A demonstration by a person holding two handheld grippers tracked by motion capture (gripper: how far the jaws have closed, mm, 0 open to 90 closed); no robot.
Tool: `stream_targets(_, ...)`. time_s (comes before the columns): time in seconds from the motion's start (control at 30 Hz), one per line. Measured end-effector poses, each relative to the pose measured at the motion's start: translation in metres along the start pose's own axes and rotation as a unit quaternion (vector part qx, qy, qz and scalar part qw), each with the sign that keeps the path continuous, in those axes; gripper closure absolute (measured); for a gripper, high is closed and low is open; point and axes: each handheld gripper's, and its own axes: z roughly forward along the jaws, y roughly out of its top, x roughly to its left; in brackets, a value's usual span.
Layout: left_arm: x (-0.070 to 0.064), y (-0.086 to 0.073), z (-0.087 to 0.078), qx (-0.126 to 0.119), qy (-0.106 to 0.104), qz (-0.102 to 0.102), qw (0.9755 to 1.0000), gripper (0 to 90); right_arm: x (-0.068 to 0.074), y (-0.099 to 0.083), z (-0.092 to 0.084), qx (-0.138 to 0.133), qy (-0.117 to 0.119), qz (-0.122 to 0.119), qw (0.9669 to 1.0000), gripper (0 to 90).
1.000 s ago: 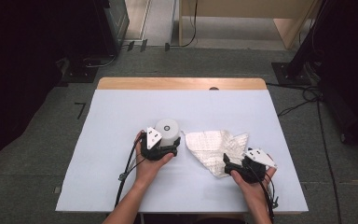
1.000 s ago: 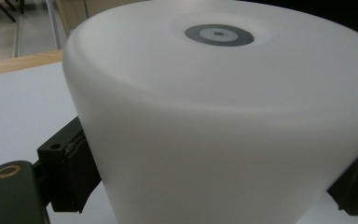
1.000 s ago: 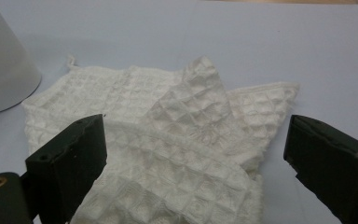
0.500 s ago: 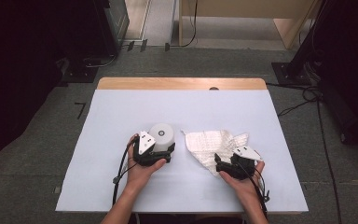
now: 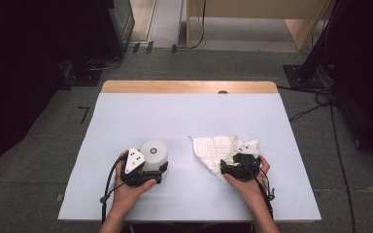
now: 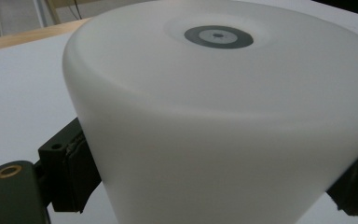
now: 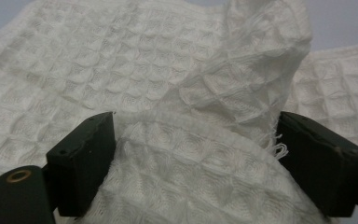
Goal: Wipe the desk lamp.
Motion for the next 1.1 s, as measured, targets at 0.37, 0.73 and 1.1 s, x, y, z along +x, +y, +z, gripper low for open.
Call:
stream_targets(0.37, 0.0, 0.0, 0.0, 0.006, -0.026, 0.003, 0.9996, 8.2, -0.013, -0.001, -0.005, -0.031, -0.01, 0.03, 0.999, 69.4)
stream_targets(0.73, 0.017, -0.002, -0.005, 0.015, -0.023, -0.002, 0.9996, 8.2, -0.035, 0.004, -0.036, -0.148, -0.014, 0.036, 0.9883, 73.4)
stream_targets(1.1, 0.008, -0.001, 0.001, 0.023, -0.041, 0.01, 0.9988, 8.1, -0.014, 0.005, -0.012, -0.062, 0.024, 0.017, 0.9976, 31.7)
